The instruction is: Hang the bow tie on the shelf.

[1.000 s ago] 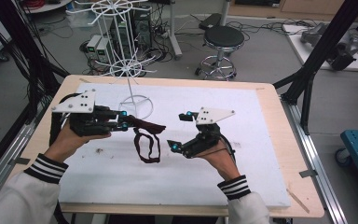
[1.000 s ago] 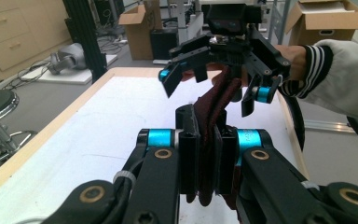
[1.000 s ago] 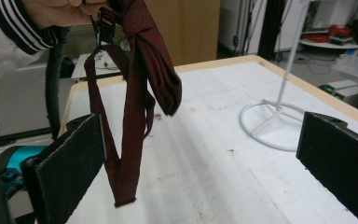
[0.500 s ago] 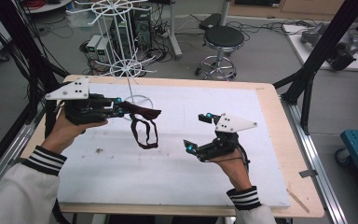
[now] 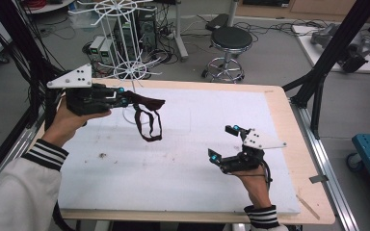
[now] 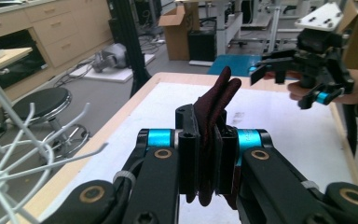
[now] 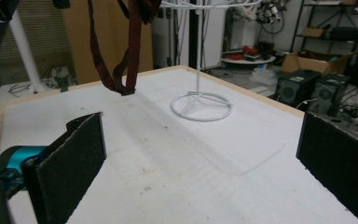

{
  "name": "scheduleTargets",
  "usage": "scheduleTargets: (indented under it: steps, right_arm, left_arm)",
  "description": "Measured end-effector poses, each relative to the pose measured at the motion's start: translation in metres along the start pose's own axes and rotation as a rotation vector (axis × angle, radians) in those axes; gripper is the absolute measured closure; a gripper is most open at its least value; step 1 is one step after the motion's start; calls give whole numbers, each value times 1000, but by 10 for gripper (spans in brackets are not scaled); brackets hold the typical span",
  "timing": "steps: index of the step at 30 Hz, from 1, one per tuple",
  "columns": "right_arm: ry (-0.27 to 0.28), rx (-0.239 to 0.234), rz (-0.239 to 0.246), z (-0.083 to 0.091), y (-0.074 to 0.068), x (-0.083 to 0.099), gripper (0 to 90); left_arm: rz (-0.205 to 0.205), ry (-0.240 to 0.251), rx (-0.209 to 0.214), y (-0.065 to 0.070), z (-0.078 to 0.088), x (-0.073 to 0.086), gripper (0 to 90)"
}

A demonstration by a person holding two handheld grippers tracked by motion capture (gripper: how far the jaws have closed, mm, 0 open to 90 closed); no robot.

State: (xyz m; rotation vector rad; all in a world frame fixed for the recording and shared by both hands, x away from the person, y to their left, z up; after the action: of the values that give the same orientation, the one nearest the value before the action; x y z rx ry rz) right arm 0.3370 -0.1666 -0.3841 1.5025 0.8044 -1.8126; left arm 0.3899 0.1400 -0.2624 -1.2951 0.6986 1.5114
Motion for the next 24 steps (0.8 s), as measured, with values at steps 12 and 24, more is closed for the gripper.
scheduleTargets:
  steps: [12, 24]
  right_arm:
    - [52, 82, -20, 25, 15, 21, 6]
    - [82, 139, -28, 36, 24, 35, 6]
  left_arm:
    - [-8, -27, -50, -18, -1, -5, 836]
    - [-7, -26, -129, -40, -1, -6, 835]
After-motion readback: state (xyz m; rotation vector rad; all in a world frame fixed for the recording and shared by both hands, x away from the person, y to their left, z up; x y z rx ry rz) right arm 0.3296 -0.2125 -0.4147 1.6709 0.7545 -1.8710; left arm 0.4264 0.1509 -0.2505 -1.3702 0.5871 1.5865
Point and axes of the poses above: each handheld gripper's, and its own axes: z roughly backward along the jaws, x roughly out of its underside, y roughly to its right, the point moved 8 cm from there along -z, roughly forward along the jaws, and after that the axes turned 2 degrees about -z, right-handed, at the moved point
